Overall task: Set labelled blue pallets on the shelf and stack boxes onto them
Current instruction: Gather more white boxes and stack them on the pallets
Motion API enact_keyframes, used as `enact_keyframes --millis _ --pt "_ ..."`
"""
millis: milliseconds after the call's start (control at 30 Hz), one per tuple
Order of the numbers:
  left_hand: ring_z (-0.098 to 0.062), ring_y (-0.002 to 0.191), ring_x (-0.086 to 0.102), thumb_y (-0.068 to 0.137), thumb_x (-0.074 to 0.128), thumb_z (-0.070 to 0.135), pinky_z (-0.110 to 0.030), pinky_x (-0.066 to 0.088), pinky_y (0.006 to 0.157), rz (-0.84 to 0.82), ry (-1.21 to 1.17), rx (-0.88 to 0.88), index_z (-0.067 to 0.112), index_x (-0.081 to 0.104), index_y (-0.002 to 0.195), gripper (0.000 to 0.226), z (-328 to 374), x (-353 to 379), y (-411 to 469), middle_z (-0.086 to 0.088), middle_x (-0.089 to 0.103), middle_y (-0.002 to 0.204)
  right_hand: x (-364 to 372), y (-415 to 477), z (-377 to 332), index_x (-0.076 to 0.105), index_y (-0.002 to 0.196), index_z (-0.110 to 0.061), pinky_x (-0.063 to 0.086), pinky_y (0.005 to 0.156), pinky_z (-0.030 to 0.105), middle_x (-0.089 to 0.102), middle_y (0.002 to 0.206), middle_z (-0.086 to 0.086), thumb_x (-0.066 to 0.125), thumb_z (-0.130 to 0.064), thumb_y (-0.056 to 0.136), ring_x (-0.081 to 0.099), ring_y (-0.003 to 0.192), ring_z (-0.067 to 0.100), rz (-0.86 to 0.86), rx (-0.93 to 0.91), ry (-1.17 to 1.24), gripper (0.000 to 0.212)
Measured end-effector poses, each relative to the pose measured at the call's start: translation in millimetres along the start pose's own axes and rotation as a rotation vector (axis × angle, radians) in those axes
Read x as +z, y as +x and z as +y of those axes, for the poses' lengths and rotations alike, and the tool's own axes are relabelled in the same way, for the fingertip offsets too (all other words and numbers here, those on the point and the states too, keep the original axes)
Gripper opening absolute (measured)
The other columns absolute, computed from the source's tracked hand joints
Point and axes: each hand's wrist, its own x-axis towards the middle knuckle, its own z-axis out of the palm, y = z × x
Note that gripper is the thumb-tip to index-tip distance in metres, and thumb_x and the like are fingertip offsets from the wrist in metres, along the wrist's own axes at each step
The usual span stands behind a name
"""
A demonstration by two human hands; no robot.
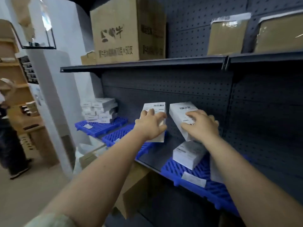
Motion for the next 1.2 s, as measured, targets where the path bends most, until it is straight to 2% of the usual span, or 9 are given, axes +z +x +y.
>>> enact_keyframes --millis 133,367,567,700,833,967,1067,1200 --pt "-0.034 0.133 0.024 0.089 0.045 0.047 -0.056 0.037 0.100 -0.125 -0.091 0.135 0.042 0.040 0.135 0.047 41.6 44.8 30.0 -0.005 0.032 0.149 -8.3 -4.1 61.3 0.059 0.126 -0.038 0.031 0.098 0.039 0.047 0.141 -0.009 0.063 -0.051 0.075 0.044 0.118 0.031 -0.011 0.167 -0.033 0.053" --pt "-0.034 0.134 0.024 0.091 0.038 0.054 -0.054 0.036 0.099 -0.274 -0.072 0.221 0.043 0.039 0.136 0.047 105.9 112.3 56.0 -0.005 0.035 0.145 5.0 -13.1 125.9 0.055 0.130 -0.037 0.029 0.094 0.035 0.043 0.144 -0.009 0.060 -0.058 0.076 0.042 0.120 0.027 -0.054 0.281 -0.204 0.058" --pt "-0.032 0.135 0.024 0.093 0.029 0.056 -0.053 0.036 0.095 -0.332 0.025 0.210 0.044 0.036 0.140 0.049 116.2 139.7 65.6 -0.002 0.034 0.149 24.5 -16.0 149.2 0.050 0.131 -0.039 0.029 0.095 0.036 0.043 0.141 -0.013 0.056 -0.057 0.079 0.039 0.118 0.025 -0.090 0.283 -0.190 0.056" --pt "-0.032 0.138 0.022 0.093 0.028 0.060 -0.054 0.037 0.096 -0.347 0.054 0.218 0.046 0.029 0.144 0.053 113.1 140.9 69.0 -0.002 0.030 0.153 30.7 -14.6 149.3 0.050 0.132 -0.039 0.027 0.099 0.039 0.044 0.141 -0.013 0.048 -0.065 0.082 0.037 0.121 0.025 -0.056 0.251 -0.220 0.056" --pt "-0.037 0.135 0.032 0.095 0.031 0.059 -0.052 0.039 0.092 -0.269 0.081 0.218 0.040 0.024 0.148 0.057 115.8 123.9 70.8 -0.007 0.026 0.156 17.8 -16.6 135.1 0.047 0.137 -0.038 0.022 0.104 0.042 0.041 0.147 -0.011 0.047 -0.067 0.084 0.025 0.134 0.024 -0.087 0.242 -0.224 0.060" --pt "-0.035 0.117 0.045 0.095 0.039 0.047 -0.046 0.037 0.085 -0.082 0.118 0.307 0.027 0.028 0.145 0.055 121.8 96.6 58.4 -0.012 0.046 0.135 -13.0 -24.3 107.0 0.046 0.139 -0.037 0.024 0.102 0.039 0.044 0.145 -0.008 0.052 -0.056 0.087 0.028 0.133 0.022 0.055 0.157 -0.286 0.055" --pt "-0.033 0.118 0.044 0.093 0.043 0.044 -0.047 0.034 0.090 0.000 0.098 0.419 0.023 0.029 0.145 0.058 124.7 81.9 38.2 -0.010 0.048 0.133 -33.0 -40.8 91.1 0.048 0.137 -0.033 0.026 0.102 0.041 0.048 0.141 -0.005 0.055 -0.055 0.085 0.032 0.130 0.023 0.120 0.140 -0.388 0.057" --pt "-0.030 0.123 0.041 0.091 0.047 0.046 -0.050 0.033 0.098 0.027 0.027 0.584 0.024 0.030 0.145 0.060 129.3 71.9 -2.1 -0.008 0.046 0.135 -54.0 -96.1 77.2 0.051 0.134 -0.029 0.027 0.100 0.041 0.052 0.134 -0.004 0.056 -0.056 0.084 0.039 0.125 0.023 0.203 0.132 -0.534 0.057"
